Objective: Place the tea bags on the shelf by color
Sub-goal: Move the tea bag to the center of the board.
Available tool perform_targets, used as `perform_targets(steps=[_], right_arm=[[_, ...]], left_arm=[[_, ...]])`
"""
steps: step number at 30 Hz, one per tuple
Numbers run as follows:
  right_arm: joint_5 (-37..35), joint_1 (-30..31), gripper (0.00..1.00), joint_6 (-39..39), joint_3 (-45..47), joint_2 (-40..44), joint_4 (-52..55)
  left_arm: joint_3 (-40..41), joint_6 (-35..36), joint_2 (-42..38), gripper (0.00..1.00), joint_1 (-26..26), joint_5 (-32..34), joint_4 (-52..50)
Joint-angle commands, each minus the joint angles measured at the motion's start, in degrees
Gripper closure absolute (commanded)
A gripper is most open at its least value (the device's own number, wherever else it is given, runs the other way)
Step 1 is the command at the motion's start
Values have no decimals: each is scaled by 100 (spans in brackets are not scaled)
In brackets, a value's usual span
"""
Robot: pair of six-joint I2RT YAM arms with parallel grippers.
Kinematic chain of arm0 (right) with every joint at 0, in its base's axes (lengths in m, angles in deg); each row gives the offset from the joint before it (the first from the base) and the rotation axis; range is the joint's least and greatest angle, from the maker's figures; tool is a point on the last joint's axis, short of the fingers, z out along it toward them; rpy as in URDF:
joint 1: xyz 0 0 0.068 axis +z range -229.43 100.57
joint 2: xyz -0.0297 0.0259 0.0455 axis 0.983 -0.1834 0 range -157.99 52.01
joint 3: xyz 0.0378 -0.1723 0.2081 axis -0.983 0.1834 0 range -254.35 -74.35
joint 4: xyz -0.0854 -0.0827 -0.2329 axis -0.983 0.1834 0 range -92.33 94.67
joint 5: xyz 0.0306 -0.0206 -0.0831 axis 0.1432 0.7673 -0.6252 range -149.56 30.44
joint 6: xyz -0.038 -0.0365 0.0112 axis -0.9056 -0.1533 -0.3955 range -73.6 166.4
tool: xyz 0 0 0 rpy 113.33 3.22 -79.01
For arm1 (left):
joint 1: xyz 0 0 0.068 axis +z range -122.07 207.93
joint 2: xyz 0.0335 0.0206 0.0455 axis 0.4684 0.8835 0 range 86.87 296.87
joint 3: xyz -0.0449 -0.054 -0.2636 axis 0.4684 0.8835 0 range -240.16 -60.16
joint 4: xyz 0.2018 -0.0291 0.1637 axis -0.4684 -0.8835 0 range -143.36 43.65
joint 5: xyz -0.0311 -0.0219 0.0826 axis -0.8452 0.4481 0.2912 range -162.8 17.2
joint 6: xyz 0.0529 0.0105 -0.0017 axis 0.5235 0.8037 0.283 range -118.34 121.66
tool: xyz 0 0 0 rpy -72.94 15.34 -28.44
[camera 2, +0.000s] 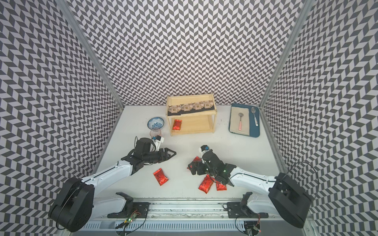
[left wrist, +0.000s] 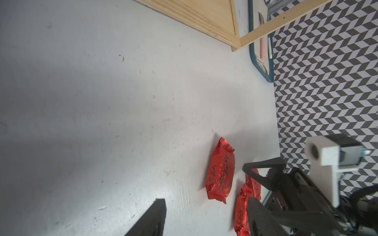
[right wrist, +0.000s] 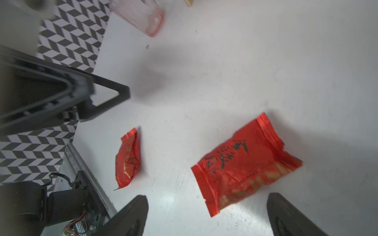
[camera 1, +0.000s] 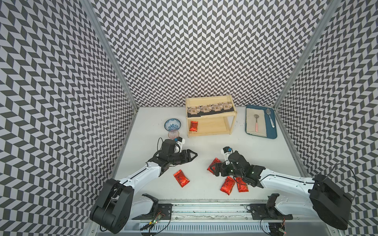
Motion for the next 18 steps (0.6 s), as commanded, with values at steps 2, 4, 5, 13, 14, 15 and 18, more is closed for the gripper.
perform_targets(steps=[2, 4, 5, 13, 14, 15, 18], right_arm=[[558, -141, 10, 549, 145, 50, -517], [691, -235, 17, 476, 225, -19, -786], [724, -277, 19, 396, 235, -82, -875], [880, -474, 35, -262, -34, -789, -1125], [913, -489, 35, -313, -61, -842, -1154], [932, -500, 35, -356, -74, -870, -1187], [993, -531, 35, -499, -107, -930, -1311]], left_arm=[[-91, -15, 89, 33, -41, -135, 155], [-51, -35, 96, 33, -37, -137, 188], [-37, -45, 100, 33, -43, -152, 216], [45, -135, 310, 36, -42, -289, 462], [70, -159, 344, 36, -39, -316, 516], [84, -185, 370, 36, -38, -326, 562], [131, -229, 466, 36, -44, -354, 679]])
